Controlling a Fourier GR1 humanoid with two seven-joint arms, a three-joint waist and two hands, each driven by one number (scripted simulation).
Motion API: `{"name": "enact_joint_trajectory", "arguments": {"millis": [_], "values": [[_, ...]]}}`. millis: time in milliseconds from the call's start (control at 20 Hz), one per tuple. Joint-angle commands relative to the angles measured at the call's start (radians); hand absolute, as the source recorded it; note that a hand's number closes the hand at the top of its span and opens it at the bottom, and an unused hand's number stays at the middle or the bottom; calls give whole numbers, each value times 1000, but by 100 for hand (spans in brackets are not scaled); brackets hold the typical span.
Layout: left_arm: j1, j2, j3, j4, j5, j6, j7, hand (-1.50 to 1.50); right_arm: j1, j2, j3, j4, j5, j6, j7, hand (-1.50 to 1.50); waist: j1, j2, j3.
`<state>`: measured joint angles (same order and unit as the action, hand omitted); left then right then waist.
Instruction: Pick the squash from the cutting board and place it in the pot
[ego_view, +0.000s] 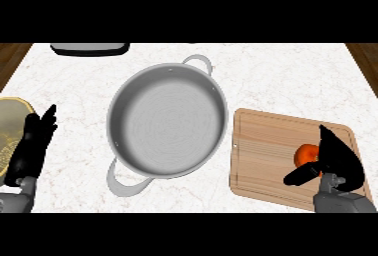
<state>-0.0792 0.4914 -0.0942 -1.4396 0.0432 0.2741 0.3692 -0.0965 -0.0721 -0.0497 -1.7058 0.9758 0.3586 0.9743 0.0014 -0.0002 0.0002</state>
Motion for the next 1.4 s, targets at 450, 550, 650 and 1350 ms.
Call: {"name": "enact_joint_trajectory", "arguments": {"millis": [450, 550, 650, 1350], "values": [[16, -45, 137, -2, -58, -126, -4, 0, 8, 13, -26, 118, -8, -83, -35, -150, 0, 0, 0], [-14, -113, 102, 96, -101, -91, -69, 0, -27, 1, -48, 160, -19, -82, -38, -150, -2, 0, 0], [14, -105, 105, -68, -128, -85, 61, 0, -15, 2, -45, 148, -20, -90, -30, -150, 0, -1, 0], [24, -120, 177, -18, -143, -156, 18, 0, 3, -103, 34, 118, 120, -173, -153, 150, -2, -1, 0]]}}
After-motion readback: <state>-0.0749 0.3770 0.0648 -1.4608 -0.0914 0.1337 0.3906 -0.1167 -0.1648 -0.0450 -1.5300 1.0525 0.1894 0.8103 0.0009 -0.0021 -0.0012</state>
